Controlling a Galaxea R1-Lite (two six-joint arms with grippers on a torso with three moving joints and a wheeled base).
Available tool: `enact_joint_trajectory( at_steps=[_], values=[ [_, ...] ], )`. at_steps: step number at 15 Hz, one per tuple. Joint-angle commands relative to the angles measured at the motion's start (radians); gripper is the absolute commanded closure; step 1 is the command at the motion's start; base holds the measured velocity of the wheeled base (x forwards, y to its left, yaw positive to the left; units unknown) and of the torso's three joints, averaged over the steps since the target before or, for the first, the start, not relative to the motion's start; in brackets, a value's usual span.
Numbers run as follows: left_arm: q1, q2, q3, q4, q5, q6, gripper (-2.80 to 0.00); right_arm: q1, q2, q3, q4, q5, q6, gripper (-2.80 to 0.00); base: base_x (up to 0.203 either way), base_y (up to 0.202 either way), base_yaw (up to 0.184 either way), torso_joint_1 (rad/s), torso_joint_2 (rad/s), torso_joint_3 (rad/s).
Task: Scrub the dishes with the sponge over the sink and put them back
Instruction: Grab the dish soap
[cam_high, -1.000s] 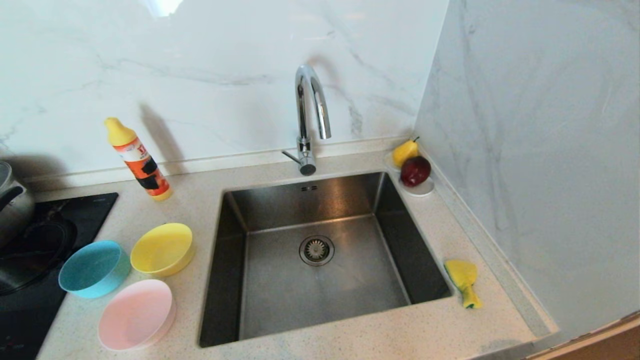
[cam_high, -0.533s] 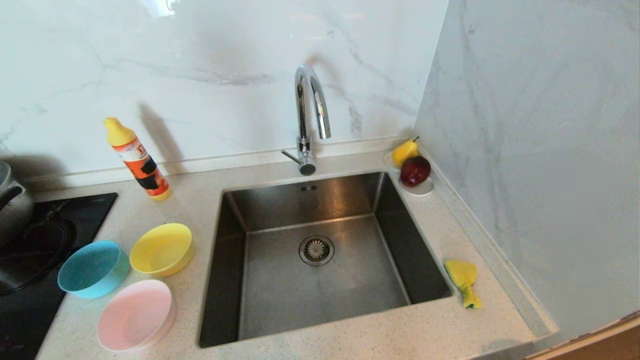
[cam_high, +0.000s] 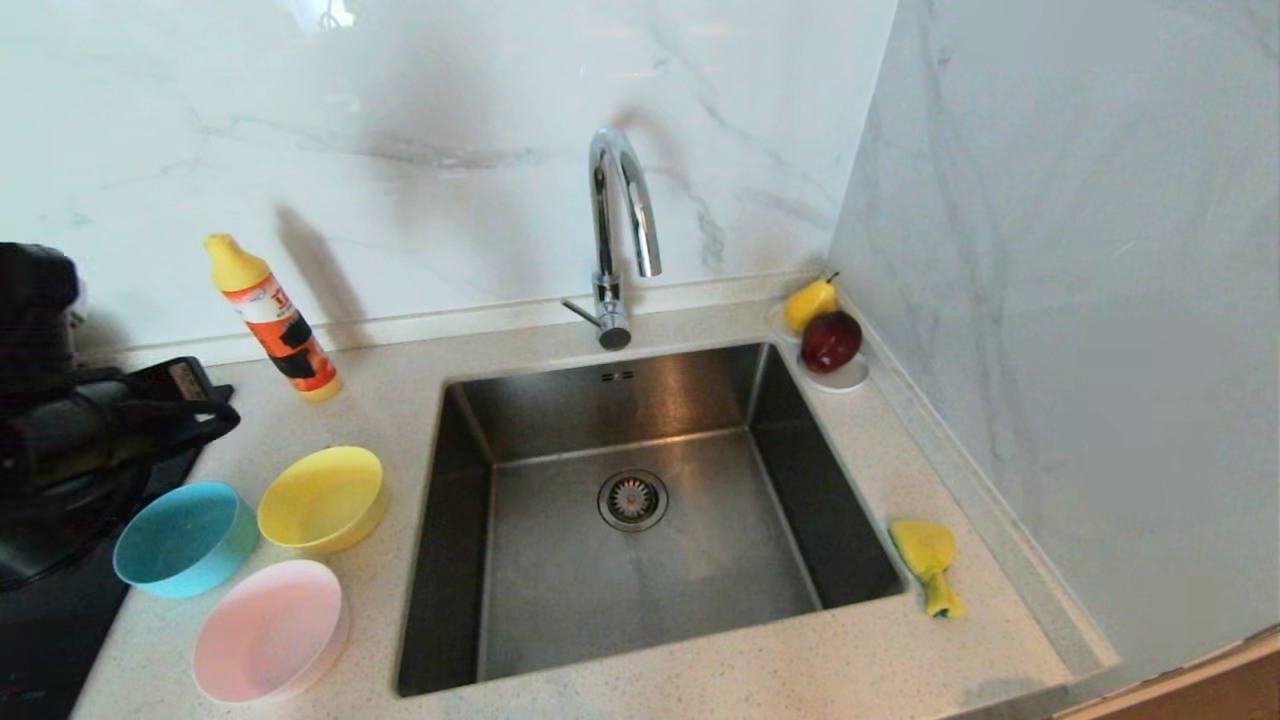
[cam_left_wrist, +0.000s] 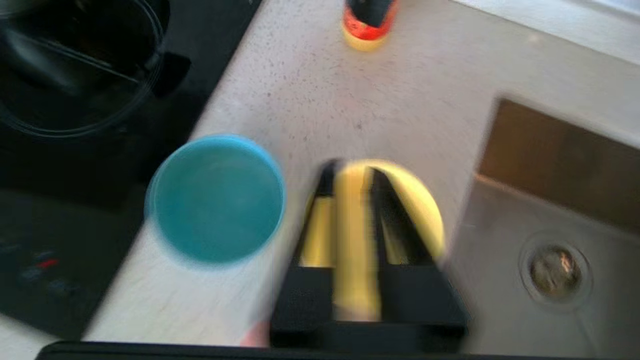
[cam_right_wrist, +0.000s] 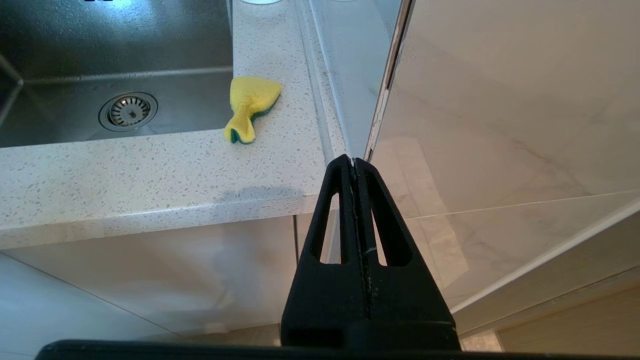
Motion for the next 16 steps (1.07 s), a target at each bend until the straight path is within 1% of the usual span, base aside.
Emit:
enact_joint_trajectory(
  at_steps=[1, 4, 7, 9, 10, 12, 13, 16],
  values=[
    [0.023, 0.212, -0.043, -0.054, 0.014, -0.020, -2.80, 0.001, 0.001, 0.000, 0.000, 0.000, 0.000, 0.00, 0.000, 0.000, 0.000, 0.000, 0.00, 0.000],
    [0.066, 0.302, -0.071, -0.146, 0.015, -0.029, -2.80, 0.001, 0.001, 0.000, 0.000, 0.000, 0.000, 0.00, 0.000, 0.000, 0.000, 0.000, 0.00, 0.000],
    [0.090, 0.367, -0.070, -0.226, 0.013, -0.021, -2.80, 0.000, 0.001, 0.000, 0.000, 0.000, 0.000, 0.00, 0.000, 0.000, 0.000, 0.000, 0.00, 0.000],
    [0.110, 0.405, -0.068, -0.313, 0.007, -0.020, -2.80, -0.001, 0.001, 0.000, 0.000, 0.000, 0.000, 0.00, 0.000, 0.000, 0.000, 0.000, 0.00, 0.000],
    [0.113, 0.418, -0.066, -0.333, 0.002, -0.019, -2.80, 0.000, 0.001, 0.000, 0.000, 0.000, 0.000, 0.00, 0.000, 0.000, 0.000, 0.000, 0.00, 0.000],
    [0.119, 0.439, -0.069, -0.357, -0.019, -0.013, -2.80, 0.000, 0.001, 0.000, 0.000, 0.000, 0.000, 0.00, 0.000, 0.000, 0.000, 0.000, 0.00, 0.000],
    [0.120, 0.450, -0.069, -0.387, -0.043, -0.011, -2.80, 0.000, 0.001, 0.000, 0.000, 0.000, 0.000, 0.00, 0.000, 0.000, 0.000, 0.000, 0.00, 0.000],
    [0.125, 0.507, -0.075, -0.471, -0.082, 0.027, -2.80, 0.001, 0.001, 0.000, 0.000, 0.000, 0.000, 0.00, 0.000, 0.000, 0.000, 0.000, 0.00, 0.000]
  ],
)
